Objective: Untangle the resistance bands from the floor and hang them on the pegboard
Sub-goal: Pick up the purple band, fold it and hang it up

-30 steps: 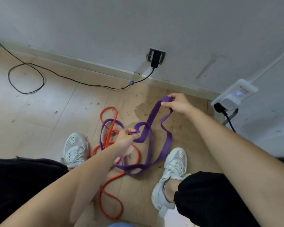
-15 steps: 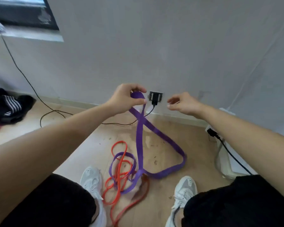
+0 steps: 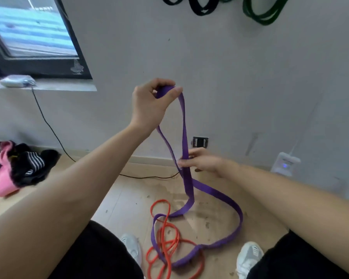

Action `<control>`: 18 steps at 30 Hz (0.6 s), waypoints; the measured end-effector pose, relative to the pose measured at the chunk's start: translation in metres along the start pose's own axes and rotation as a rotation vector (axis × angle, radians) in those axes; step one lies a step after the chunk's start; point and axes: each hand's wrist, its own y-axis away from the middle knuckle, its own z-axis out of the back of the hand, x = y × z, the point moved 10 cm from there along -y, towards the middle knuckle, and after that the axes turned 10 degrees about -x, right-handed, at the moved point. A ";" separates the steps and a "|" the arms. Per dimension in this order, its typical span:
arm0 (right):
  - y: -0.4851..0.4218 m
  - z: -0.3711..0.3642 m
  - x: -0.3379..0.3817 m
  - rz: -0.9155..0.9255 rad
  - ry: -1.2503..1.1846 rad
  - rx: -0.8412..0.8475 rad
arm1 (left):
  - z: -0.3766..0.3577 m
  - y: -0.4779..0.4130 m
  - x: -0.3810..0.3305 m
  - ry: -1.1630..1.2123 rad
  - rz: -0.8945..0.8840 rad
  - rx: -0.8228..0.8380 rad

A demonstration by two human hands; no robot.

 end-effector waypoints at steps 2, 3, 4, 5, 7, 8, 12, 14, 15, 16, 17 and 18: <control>-0.004 -0.013 0.003 0.027 -0.024 0.013 | 0.014 -0.004 0.002 0.013 -0.003 -0.052; -0.007 -0.018 0.005 0.047 -0.036 0.002 | 0.020 -0.006 0.002 0.007 -0.012 -0.064; -0.011 -0.020 0.007 0.065 -0.054 -0.021 | 0.026 -0.009 0.002 0.004 -0.017 -0.082; -0.016 -0.019 0.009 0.078 -0.077 -0.056 | 0.034 -0.013 0.002 0.007 -0.017 -0.108; -0.026 -0.017 0.008 0.067 -0.095 -0.121 | 0.050 -0.022 0.006 0.014 -0.011 -0.168; -0.029 -0.017 0.007 0.047 -0.072 -0.132 | 0.058 -0.026 0.009 0.011 -0.009 -0.193; -0.026 -0.035 0.005 -0.042 -0.075 0.093 | 0.088 -0.032 0.029 -0.044 0.002 -0.272; -0.017 -0.045 0.003 -0.044 -0.011 0.240 | 0.103 -0.033 0.046 -0.083 0.050 -0.301; -0.016 -0.046 -0.001 -0.037 0.036 0.259 | 0.109 -0.033 0.055 -0.107 0.079 -0.306; -0.018 -0.045 -0.005 -0.022 0.079 0.237 | 0.114 -0.033 0.065 -0.131 0.107 -0.305; -0.022 -0.042 -0.008 -0.006 0.114 0.177 | 0.120 -0.032 0.073 -0.159 0.131 -0.302; -0.028 -0.036 -0.012 0.011 0.141 0.092 | 0.123 -0.031 0.081 -0.185 0.152 -0.299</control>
